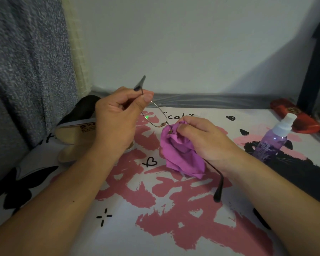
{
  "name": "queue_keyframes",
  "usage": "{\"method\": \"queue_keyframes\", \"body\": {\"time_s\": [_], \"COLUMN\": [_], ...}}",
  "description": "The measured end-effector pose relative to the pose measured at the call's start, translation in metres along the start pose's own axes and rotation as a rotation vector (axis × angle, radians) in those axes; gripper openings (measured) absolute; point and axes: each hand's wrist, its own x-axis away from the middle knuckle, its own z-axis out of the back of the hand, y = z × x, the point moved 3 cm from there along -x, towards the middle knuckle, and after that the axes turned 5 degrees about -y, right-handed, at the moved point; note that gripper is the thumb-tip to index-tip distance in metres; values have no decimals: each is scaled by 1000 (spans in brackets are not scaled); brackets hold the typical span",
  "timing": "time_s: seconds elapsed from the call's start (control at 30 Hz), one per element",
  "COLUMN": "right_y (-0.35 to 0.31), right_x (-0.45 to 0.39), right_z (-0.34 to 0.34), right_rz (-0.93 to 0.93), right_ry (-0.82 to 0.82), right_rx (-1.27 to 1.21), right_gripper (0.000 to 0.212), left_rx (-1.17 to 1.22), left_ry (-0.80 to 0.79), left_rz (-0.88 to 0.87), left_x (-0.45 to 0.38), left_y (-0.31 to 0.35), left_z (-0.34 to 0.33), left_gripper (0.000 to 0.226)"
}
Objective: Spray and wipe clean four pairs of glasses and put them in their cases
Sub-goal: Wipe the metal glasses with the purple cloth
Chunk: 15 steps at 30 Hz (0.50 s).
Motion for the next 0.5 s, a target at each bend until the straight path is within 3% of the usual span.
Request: {"method": "queue_keyframes", "body": {"time_s": [0.17, 0.3, 0.4, 0.5], "right_y": [4, 8, 8, 6], "right_x": [-3, -7, -3, 4], "right_z": [4, 11, 15, 11], "right_rz": [24, 10, -14, -100], "right_ry": [63, 78, -30, -282], "right_rx": [98, 25, -170, -235], "right_gripper": [30, 32, 25, 21], "left_rx": [-75, -137, -175, -210], "left_ry": [21, 57, 75, 73], "left_rz": [-46, -83, -108, -153], "left_x": [-1, -4, -5, -4], "left_y": [1, 1, 0, 3], "left_z": [3, 8, 11, 11], "left_gripper": [11, 13, 13, 14]}}
